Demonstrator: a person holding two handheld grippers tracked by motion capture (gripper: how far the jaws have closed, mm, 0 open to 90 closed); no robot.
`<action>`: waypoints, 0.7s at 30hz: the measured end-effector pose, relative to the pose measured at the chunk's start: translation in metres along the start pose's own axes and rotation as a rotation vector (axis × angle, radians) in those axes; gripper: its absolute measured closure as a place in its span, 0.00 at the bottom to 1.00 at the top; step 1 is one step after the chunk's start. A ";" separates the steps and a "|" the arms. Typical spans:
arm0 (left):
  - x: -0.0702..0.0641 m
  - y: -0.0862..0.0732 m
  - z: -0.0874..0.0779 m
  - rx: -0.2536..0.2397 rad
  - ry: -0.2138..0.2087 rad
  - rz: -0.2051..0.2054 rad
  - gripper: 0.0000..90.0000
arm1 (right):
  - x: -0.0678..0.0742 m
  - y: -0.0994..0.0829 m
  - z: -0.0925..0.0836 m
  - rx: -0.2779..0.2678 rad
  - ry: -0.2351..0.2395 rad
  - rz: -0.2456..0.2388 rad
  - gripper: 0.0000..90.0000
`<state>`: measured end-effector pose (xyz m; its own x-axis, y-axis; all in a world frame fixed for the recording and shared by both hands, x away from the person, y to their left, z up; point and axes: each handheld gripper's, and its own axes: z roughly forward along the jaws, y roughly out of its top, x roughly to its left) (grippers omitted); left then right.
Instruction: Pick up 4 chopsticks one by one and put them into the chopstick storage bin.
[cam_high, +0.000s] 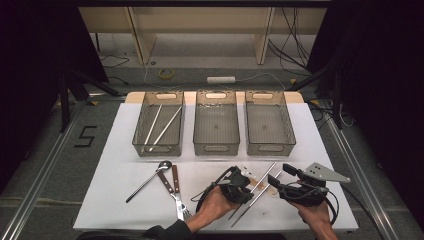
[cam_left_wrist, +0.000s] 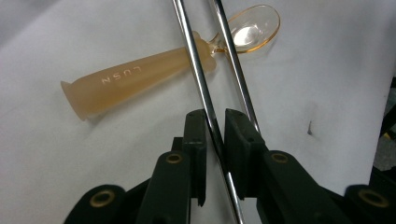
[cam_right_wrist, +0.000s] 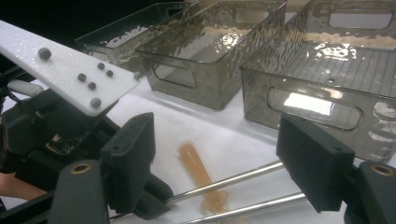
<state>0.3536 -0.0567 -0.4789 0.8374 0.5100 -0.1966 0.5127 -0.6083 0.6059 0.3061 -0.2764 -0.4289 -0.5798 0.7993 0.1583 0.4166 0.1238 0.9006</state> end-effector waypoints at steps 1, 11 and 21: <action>0.000 0.000 0.000 0.000 0.000 0.000 0.87 | 0.000 0.000 0.000 0.001 0.000 0.000 0.32; 0.006 -0.001 -0.001 -0.012 -0.005 -0.050 0.94 | -0.001 0.000 0.000 -0.001 0.001 0.000 0.32; 0.008 -0.003 -0.004 -0.040 -0.009 -0.052 0.95 | -0.001 0.000 0.000 -0.003 0.002 0.001 0.32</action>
<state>0.3577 -0.0485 -0.4791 0.8117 0.5345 -0.2353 0.5475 -0.5561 0.6253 0.3062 -0.2771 -0.4288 -0.5811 0.7979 0.1600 0.4148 0.1213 0.9018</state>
